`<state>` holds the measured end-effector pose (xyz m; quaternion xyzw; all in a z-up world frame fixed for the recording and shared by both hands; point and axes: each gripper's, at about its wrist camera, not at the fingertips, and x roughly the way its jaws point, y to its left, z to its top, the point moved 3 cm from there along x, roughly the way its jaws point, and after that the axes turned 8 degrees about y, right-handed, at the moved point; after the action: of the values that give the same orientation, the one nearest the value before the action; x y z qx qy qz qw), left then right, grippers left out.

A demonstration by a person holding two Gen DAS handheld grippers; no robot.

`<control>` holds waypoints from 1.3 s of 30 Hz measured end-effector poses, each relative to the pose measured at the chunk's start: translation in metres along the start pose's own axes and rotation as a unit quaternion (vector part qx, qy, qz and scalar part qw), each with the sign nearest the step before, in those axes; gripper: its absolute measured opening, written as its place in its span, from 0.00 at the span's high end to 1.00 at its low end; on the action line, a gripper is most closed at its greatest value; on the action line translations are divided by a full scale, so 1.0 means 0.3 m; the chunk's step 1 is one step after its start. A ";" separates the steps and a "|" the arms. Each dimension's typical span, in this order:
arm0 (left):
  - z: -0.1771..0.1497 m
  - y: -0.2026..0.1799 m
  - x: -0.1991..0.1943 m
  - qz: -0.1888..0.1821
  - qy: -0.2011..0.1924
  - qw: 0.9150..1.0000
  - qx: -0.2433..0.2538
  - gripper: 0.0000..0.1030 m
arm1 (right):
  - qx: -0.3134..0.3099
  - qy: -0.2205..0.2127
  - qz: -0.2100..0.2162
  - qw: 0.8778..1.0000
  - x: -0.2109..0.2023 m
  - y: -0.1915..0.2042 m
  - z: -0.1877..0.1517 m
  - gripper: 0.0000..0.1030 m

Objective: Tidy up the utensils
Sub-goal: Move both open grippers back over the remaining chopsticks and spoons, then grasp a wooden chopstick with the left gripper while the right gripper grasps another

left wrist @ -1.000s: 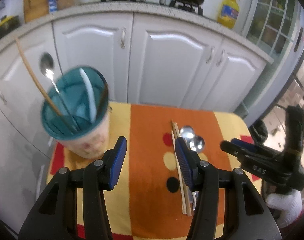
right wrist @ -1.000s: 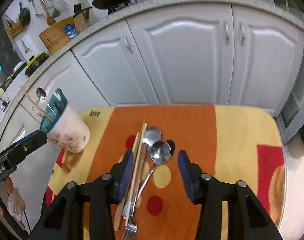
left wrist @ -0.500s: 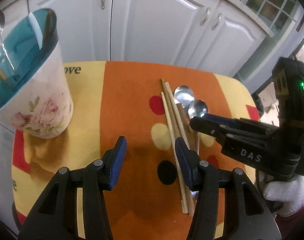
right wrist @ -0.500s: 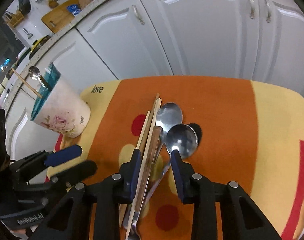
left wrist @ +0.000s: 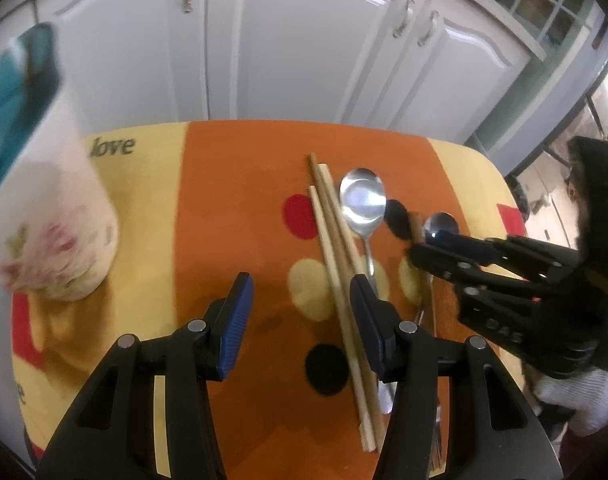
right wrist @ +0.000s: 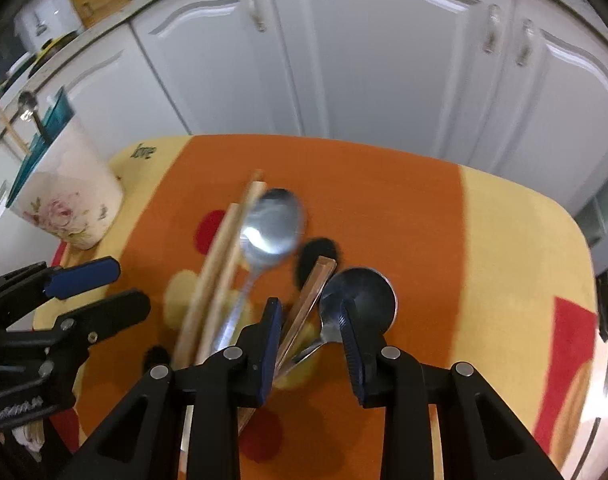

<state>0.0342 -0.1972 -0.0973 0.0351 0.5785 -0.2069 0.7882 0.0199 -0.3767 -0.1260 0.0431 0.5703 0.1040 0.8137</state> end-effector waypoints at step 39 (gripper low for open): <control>-0.004 0.066 0.060 -0.006 0.042 0.999 -0.002 0.88 | 0.010 -0.030 0.066 0.997 -0.075 0.044 0.015 0.72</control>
<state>0.0450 -0.1840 -0.1181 0.0386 0.6115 -0.2093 0.7621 0.0153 -0.3684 -0.1012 0.0916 0.5427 0.1504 0.8212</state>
